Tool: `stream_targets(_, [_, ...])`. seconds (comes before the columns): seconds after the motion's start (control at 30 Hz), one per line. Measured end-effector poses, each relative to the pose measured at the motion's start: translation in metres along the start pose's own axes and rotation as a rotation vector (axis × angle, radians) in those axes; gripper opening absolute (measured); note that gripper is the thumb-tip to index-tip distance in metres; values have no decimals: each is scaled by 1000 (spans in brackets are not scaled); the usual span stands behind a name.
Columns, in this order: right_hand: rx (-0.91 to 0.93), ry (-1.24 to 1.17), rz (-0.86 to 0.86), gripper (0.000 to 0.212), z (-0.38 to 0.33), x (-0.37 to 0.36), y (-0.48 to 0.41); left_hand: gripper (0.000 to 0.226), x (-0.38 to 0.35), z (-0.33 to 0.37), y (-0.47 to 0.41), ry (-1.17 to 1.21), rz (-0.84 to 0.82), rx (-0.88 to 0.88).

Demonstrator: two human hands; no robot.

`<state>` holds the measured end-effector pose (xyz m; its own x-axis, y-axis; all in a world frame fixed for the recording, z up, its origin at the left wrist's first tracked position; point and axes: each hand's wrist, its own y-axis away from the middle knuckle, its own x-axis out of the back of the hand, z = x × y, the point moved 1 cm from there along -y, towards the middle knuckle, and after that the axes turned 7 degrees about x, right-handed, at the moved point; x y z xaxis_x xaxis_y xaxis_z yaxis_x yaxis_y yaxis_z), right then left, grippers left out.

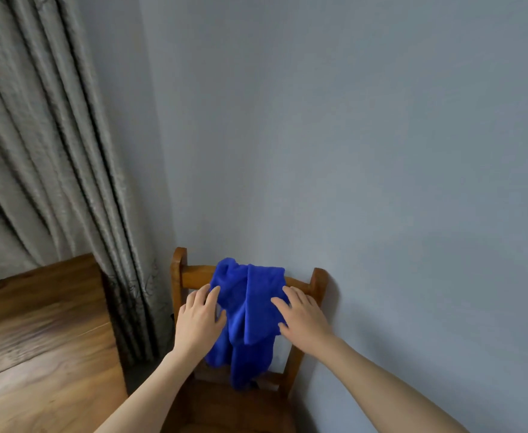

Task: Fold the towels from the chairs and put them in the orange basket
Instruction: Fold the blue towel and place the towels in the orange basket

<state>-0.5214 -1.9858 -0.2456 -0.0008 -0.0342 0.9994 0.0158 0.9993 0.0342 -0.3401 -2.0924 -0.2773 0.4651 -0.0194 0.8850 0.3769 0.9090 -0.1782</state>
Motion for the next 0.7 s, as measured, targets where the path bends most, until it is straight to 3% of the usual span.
stream_targets(0.17, [89, -24, -17, 58, 25, 6, -26, 67, -12, 29, -12, 52, -73, 184])
stream_targets(0.3, [103, -102, -70, 67, 32, 5, -49, 96, -24, 41, -33, 278, -208, 426])
stream_targets(0.37, [92, -128, -68, 68, 31, 3, -61, 99, -28, 40, -43, 374, -225, 470])
stream_targets(0.43, [57, -111, -18, 65, 28, -2, -67, 86, -31, 41, -46, 428, -201, 463])
stream_targets(0.57, [-3, -88, 120, 43, 22, -7, -71, 36, -26, 41, -41, 402, -64, 474])
stream_targets(0.7, [62, -109, 173, 23, 27, 4, -74, 5, -7, 30, -34, 360, -85, 428])
